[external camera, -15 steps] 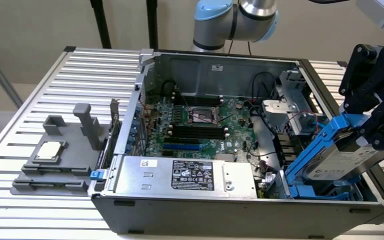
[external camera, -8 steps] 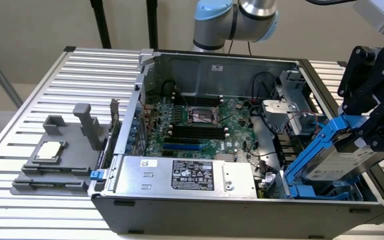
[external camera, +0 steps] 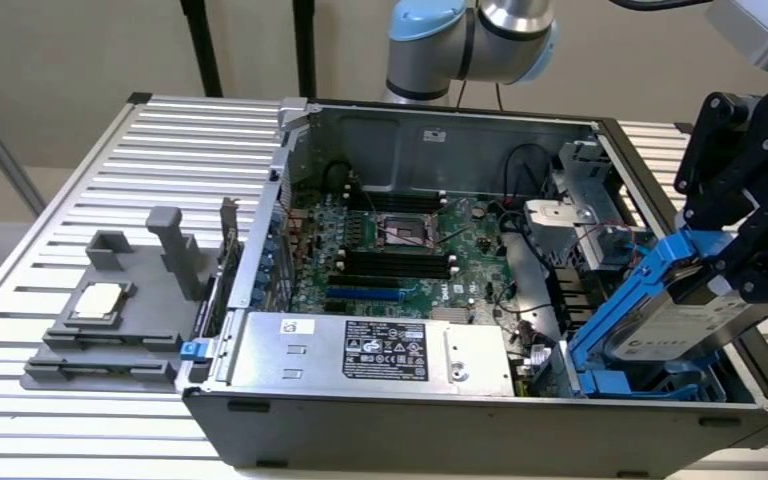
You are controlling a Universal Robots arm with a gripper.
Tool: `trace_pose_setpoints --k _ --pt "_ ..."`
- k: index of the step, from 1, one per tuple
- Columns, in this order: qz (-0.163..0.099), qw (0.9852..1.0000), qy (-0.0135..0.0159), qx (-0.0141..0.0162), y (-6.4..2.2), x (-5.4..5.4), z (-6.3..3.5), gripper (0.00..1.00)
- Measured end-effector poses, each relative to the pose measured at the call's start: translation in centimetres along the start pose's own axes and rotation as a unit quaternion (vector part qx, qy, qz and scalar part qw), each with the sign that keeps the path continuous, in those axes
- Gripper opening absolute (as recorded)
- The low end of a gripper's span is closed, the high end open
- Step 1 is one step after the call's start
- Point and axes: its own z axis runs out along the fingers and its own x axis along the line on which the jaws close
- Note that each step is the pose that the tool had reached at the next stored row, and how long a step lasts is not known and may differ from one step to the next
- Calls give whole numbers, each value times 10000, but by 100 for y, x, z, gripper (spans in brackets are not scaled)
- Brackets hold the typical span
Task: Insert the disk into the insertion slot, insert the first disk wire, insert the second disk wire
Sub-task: 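Insert the disk into the insertion slot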
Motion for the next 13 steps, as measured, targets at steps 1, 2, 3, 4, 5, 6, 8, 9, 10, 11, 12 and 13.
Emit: trace_pose_setpoints --k 1,2,3,4,5,6,8,9,10,11,12,13 --pt "-1 10000 -2 0 0 -1 1 33" --pt "-3 10000 -5 0 0 -2 1 33" --pt "-4 10000 -6 -1 0 -4 1 33" --pt "-6 10000 -7 -1 0 -6 1 33" --pt "-7 10000 -9 -1 0 -9 2 33" --pt "-10 10000 -9 -1 0 -10 2 33" --pt "-14 10000 -9 -1 0 -12 3 33" --pt "-16 10000 -9 -1 0 -13 4 33" --pt "-19 10000 -9 -2 0 -14 5 33" --pt "-22 10000 -8 -2 0 -15 6 33" --pt "-25 10000 -8 -2 -1 -15 8 33" --pt "-29 10000 -8 -3 -1 -16 10 33"
